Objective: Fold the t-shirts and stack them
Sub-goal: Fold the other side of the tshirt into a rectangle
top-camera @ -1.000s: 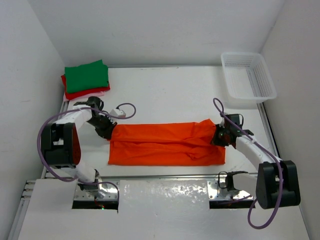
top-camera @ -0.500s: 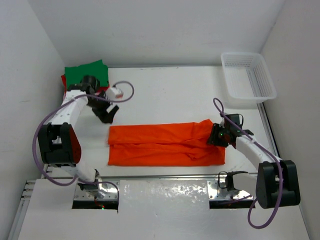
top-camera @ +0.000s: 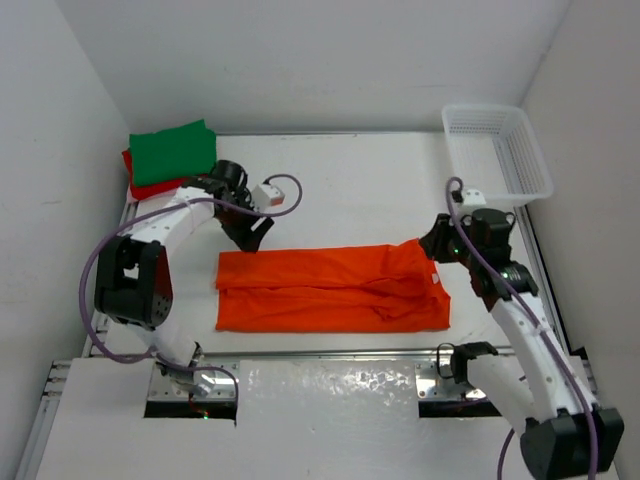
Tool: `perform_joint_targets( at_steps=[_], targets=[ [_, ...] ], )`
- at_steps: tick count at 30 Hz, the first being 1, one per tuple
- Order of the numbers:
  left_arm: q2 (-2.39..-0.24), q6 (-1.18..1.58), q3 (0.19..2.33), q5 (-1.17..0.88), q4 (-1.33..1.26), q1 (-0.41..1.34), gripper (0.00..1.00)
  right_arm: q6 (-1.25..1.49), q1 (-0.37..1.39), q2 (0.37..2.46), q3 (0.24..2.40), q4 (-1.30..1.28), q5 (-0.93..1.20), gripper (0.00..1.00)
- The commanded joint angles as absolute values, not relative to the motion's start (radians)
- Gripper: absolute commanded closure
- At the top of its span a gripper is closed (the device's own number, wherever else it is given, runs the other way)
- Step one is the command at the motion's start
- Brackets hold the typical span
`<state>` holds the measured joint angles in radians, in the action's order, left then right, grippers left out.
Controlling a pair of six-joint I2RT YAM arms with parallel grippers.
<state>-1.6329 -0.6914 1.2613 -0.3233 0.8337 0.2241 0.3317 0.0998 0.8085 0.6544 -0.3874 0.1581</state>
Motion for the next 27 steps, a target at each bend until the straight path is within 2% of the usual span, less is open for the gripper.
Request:
perform_joint_targets(
  at_steps=[1, 3, 5, 11, 16, 27],
  targets=[
    [-1.608, -0.612, 1.178, -0.218, 0.734, 0.216, 0.36, 0.313, 0.187, 0.969, 0.682, -0.29, 0.25, 0.76],
    [-1.605, -0.594, 1.137, -0.201, 0.704, 0.215, 0.36, 0.317, 0.219, 1.128, 0.715, -0.281, 0.201, 0.85],
    [-1.601, -0.584, 1.109, -0.195, 0.683, 0.213, 0.38, 0.324, 0.23, 1.256, 0.738, -0.241, 0.209, 0.88],
    [-1.646, -0.558, 1.054, -0.147, 0.63, 0.212, 0.39, 0.333, 0.282, 1.426, 0.736, -0.206, 0.247, 0.94],
    [-1.7, -0.561, 1.055, -0.133, 0.623, 0.21, 0.39, 0.353, 0.304, 1.39, 0.629, -0.166, 0.32, 1.0],
    [-1.684, -0.563, 1.081, -0.12, 0.63, 0.212, 0.39, 0.373, 0.377, 1.261, 0.508, -0.207, 0.368, 1.0]
  ],
)
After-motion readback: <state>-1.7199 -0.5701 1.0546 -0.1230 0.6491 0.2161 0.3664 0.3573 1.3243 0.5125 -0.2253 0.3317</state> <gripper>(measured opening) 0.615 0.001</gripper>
